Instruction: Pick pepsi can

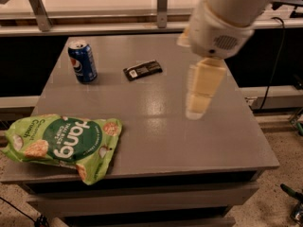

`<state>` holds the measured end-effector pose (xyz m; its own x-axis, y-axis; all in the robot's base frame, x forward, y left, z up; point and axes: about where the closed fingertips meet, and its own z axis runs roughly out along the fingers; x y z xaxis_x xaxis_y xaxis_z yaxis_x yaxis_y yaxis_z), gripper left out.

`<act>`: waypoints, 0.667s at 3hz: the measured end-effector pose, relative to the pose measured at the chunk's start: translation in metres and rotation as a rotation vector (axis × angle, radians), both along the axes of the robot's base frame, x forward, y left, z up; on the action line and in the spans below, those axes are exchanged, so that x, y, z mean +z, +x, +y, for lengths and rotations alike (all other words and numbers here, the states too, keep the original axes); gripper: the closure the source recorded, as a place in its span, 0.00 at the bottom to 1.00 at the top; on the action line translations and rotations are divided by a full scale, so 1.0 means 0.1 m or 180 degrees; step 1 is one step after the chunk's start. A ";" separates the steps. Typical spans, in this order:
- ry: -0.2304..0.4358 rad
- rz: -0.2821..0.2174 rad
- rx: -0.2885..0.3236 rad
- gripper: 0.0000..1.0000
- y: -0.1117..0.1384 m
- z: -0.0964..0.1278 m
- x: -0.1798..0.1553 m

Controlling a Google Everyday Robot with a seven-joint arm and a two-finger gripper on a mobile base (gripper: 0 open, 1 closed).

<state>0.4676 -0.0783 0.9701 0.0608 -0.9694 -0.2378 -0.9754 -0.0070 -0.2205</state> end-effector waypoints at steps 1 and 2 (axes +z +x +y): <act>-0.0043 -0.0047 0.0647 0.00 -0.04 0.89 -0.13; -0.0041 -0.0060 0.0651 0.00 -0.02 0.90 -0.12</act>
Offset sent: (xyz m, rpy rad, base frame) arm -0.0014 0.0706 -0.0124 -0.0133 -0.0090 0.1631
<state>0.4651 0.0115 0.9584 0.2610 -0.9394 -0.2223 -0.9490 -0.2075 -0.2372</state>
